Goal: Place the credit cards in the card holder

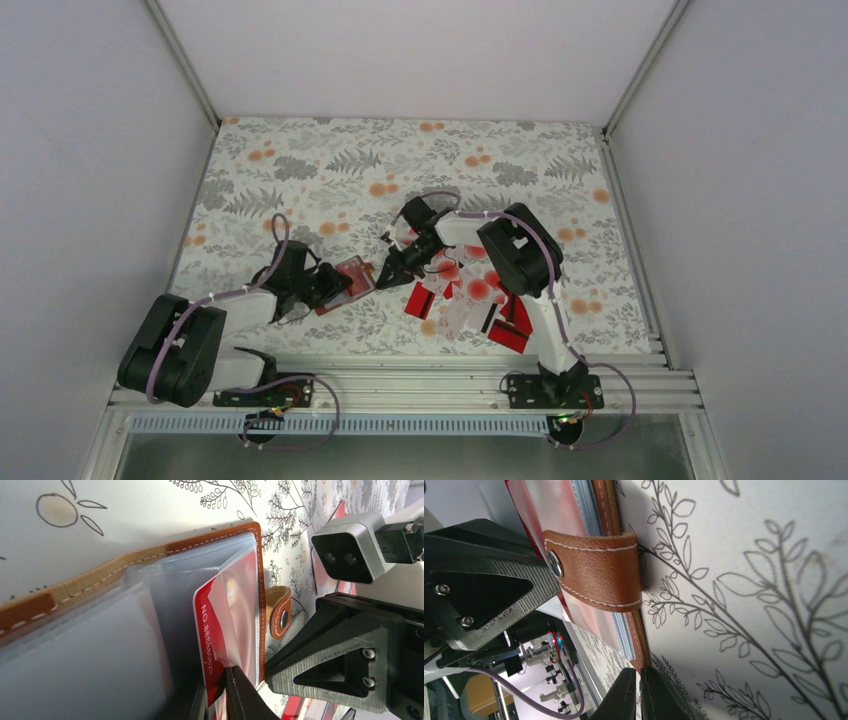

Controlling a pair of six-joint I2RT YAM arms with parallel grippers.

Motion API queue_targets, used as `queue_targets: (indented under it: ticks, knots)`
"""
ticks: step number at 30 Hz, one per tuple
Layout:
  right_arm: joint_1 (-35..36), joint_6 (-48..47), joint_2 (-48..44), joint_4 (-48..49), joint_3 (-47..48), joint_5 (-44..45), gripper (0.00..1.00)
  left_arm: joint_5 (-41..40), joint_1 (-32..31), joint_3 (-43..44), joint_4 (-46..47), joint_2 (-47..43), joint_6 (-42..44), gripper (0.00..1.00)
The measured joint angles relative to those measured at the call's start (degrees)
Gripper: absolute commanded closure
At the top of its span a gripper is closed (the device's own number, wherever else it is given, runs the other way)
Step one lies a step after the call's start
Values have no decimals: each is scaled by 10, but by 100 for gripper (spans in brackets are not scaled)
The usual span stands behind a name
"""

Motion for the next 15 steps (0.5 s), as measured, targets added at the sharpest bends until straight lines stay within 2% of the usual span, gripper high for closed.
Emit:
queue_targets:
  ticks: [8, 15]
  knots:
    - [0, -3, 7, -10, 14, -4, 96, -28, -10, 37, -84, -10, 40, 85]
    - [1, -6, 11, -5, 29, -10, 96, -65, -17, 78, -201, -30, 68, 77]
